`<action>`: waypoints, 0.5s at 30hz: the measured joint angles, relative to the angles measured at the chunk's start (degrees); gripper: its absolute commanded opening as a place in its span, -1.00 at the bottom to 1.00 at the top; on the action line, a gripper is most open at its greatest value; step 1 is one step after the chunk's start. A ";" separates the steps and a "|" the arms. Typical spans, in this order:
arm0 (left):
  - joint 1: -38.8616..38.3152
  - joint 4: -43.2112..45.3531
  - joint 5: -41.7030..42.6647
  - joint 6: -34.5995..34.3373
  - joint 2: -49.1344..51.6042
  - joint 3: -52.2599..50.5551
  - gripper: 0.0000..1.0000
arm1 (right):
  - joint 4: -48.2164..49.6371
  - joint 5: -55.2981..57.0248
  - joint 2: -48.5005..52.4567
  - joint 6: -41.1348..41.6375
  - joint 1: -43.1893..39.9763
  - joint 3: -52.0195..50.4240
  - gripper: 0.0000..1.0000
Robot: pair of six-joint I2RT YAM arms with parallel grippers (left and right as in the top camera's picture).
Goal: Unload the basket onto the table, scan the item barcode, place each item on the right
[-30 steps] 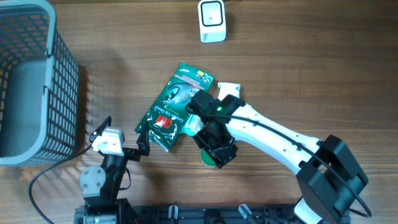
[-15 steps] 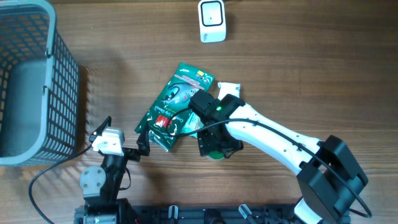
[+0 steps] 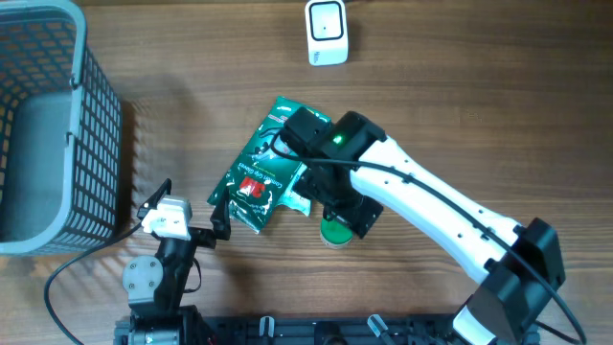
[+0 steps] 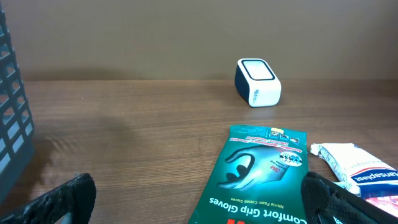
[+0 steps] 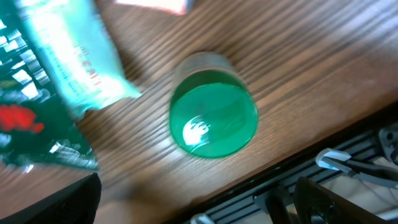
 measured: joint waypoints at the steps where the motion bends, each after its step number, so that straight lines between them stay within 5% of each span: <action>1: 0.00 -0.02 0.00 -0.02 0.00 0.00 1.00 | 1.77 0.15 0.00 1.46 0.00 -2.99 0.99; 15: 0.00 -0.02 0.00 -0.02 0.00 0.00 1.00 | 28.83 -1.36 0.11 0.09 0.00 -25.09 0.95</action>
